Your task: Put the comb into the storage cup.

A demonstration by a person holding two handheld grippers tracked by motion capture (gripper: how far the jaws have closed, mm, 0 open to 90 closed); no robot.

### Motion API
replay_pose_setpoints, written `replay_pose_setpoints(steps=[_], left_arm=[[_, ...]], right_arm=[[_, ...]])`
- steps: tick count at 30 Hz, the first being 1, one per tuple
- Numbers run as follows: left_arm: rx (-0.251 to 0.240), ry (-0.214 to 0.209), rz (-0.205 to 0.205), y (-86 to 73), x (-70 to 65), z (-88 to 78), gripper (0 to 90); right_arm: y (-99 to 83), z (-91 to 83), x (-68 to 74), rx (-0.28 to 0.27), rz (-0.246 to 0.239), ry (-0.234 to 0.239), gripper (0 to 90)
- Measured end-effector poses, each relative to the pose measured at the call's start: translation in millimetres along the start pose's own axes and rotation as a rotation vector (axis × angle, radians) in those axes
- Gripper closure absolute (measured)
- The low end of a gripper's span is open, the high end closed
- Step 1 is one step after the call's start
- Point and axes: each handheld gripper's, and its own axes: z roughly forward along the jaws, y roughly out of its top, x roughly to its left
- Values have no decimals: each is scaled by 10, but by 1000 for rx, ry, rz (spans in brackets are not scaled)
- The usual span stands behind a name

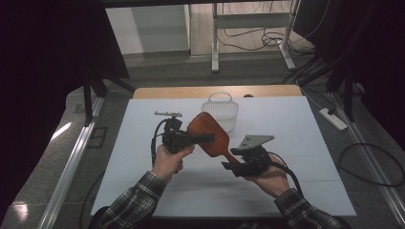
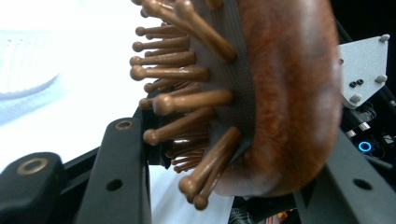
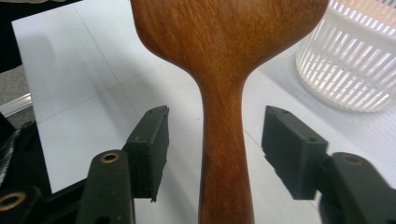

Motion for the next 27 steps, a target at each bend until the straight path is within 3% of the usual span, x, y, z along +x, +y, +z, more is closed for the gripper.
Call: replay_pose_setpoints(steps=[8,27], left_arm=[[8,18,18,17,-19,-3,545],[13,48,76,96,-87,-31,542]], right_arm=[[-6,-3,-21,11,25,13,308],[-29,-49,-45,27,36,24,241]])
